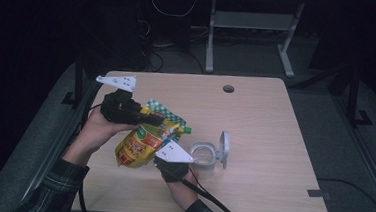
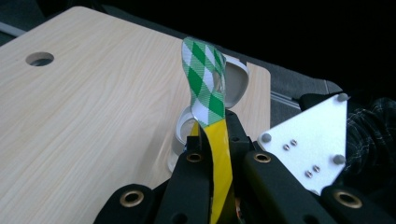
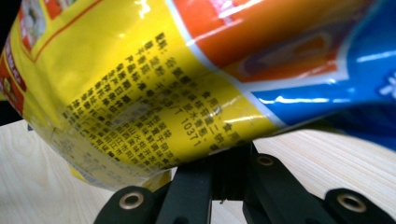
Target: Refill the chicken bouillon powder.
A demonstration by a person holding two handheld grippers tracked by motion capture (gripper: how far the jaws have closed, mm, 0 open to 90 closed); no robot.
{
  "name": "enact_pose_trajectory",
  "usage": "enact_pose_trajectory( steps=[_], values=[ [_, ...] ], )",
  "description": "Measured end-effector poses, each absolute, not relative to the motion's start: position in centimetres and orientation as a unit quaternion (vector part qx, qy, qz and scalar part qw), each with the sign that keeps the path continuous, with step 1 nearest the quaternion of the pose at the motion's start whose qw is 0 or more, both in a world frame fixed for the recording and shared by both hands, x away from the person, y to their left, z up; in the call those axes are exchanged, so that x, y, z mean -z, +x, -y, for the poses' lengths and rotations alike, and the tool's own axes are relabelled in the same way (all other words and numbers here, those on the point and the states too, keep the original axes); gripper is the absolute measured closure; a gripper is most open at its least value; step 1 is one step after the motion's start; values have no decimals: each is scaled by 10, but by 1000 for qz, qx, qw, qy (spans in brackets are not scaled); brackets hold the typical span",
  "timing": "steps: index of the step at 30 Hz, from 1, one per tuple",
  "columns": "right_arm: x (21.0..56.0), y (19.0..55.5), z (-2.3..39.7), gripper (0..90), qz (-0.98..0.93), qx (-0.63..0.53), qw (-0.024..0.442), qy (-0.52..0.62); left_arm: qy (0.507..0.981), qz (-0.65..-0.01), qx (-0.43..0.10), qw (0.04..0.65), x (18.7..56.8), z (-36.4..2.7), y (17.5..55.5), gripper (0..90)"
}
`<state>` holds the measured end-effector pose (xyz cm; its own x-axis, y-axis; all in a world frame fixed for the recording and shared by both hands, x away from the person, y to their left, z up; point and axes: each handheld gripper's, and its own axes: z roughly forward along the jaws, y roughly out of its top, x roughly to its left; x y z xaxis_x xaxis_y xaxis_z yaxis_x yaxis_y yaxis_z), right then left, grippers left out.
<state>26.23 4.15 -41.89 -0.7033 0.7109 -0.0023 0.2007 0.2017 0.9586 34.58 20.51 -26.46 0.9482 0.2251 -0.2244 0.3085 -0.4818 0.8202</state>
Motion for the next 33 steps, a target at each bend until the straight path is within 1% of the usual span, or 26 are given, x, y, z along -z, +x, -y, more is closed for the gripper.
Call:
enact_pose_trajectory(
  steps=[8,15,19,27,33],
  values=[
    [422,262,-42,900,-735,-557,241,303,871,-150,52,466,266,-189,354,900],
    [424,262,-40,900,-727,-563,241,311,878,-149,54,452,266,-176,359,900],
    [426,262,-39,900,-724,-566,237,313,891,-145,54,426,265,-161,364,900],
    [428,264,-35,900,-710,-582,229,325,903,-145,64,400,264,-142,367,900],
    [429,262,-33,900,-697,-597,229,325,917,-132,68,370,262,-125,367,900]
  ],
)
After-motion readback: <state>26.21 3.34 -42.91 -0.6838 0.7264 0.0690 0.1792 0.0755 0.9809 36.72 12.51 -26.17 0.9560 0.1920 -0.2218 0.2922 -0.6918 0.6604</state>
